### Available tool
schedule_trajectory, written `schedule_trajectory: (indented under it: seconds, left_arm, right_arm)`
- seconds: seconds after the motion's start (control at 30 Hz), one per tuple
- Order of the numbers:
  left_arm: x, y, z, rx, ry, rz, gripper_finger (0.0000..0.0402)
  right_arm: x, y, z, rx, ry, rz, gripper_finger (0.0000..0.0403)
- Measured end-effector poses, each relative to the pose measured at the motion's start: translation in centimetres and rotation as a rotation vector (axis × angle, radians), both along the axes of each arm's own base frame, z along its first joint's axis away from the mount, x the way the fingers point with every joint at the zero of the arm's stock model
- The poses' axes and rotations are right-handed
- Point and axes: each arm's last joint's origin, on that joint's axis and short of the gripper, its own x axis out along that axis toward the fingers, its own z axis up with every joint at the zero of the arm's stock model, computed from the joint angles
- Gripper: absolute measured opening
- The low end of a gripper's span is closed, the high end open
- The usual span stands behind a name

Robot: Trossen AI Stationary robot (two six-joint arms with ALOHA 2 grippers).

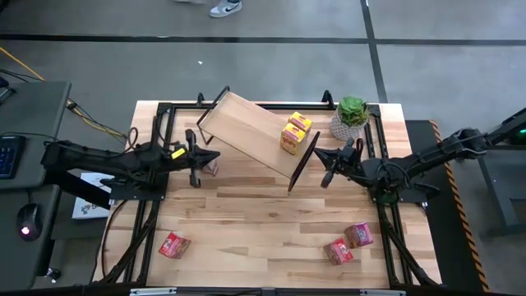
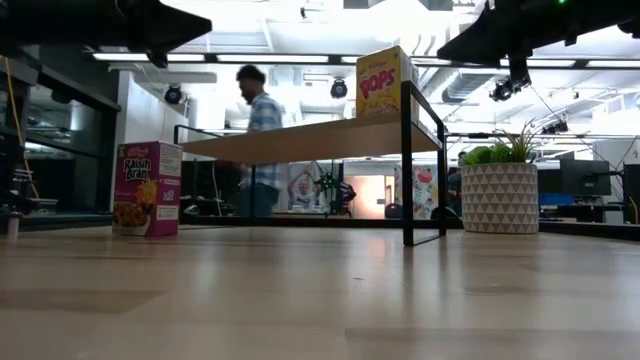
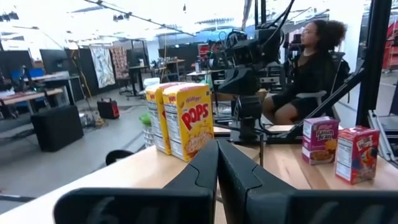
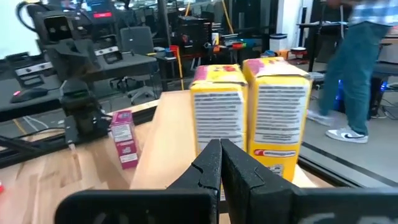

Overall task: Stack cereal on shelf
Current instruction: Put the top left purple cereal box on the shelf

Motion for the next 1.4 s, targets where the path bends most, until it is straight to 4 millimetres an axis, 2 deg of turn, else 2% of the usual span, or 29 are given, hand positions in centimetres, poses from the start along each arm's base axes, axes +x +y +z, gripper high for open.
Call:
schedule_trajectory:
  seconds: [0.6, 0.7, 0.83, 1.2, 1.4]
  left_arm:
    - [-0.08, 0.09, 0.05, 0.028, 0.004, 0.037, 0.0000]
    - [-0.09, 0.12, 0.05, 0.022, 0.003, 0.047, 0.0011]
    - [-0.03, 0.20, -0.13, 0.007, 0.019, 0.073, 0.0056]
    - [0.01, 0.21, -0.71, -0.054, 0.066, 0.073, 0.0256]
    - [0.02, 0.21, -0.78, -0.077, 0.071, 0.069, 0.0316]
  right_arm:
    - [0.25, -0.44, -0.54, 0.063, 0.020, 0.078, 0.0000]
    - [0.26, -0.43, -0.54, 0.063, 0.020, 0.082, 0.0000]
    - [0.26, -0.43, -0.54, 0.062, 0.021, 0.082, 0.0000]
    - [0.24, -0.43, -0.66, 0.074, 0.025, 0.080, 0.0000]
    - [0.24, -0.43, -0.66, 0.074, 0.025, 0.080, 0.0000]
